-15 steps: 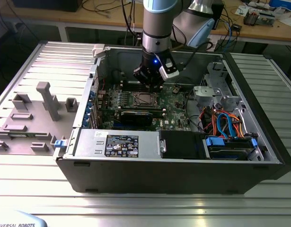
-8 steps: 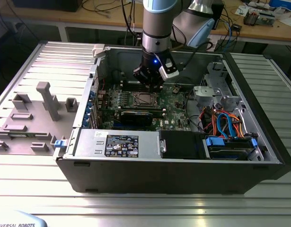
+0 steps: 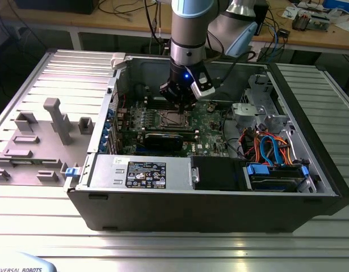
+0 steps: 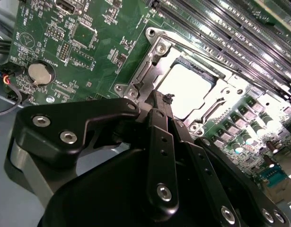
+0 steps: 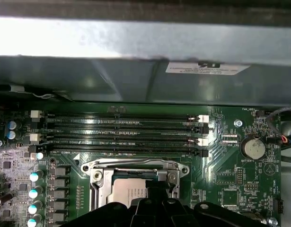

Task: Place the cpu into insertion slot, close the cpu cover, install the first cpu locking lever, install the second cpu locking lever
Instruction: 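Install the second cpu locking lever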

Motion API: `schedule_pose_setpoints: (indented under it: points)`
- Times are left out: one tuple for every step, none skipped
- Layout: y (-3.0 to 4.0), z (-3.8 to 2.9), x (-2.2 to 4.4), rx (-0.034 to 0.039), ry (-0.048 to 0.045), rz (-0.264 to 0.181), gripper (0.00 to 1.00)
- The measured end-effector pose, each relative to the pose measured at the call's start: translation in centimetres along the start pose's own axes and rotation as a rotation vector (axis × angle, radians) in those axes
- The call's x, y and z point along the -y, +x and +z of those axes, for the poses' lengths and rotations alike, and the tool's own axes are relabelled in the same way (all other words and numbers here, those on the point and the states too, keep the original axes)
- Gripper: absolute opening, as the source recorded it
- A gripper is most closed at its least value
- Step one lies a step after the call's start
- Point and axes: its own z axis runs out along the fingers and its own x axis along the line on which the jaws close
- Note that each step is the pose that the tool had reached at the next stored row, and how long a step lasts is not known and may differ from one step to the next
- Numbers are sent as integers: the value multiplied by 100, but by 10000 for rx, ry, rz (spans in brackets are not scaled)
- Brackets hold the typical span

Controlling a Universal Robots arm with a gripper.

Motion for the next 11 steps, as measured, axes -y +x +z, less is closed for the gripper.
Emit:
schedule_pose_setpoints:
  points:
    - [0, -11, 0, 1, 1, 1, 11]
    - [-1, -23, 0, 0, 3, 0, 11]
    - [-1, -44, -1, 0, 4, -1, 11]
    - [-2, -59, -2, 2, 4, -1, 11]
    - [-2, -74, -2, 1, 4, -2, 11]
    - [-2, -79, -2, 1, 5, -2, 11]
    - [-2, -78, -1, 3, 2, -2, 11]
    - [-2, -79, 1, 1, 4, -2, 11]
    - [-2, -79, 5, 0, 5, -2, 11]
    - [-2, -79, 12, -1, 4, -3, 11]
    - [-2, -79, 23, -2, 5, -2, 11]
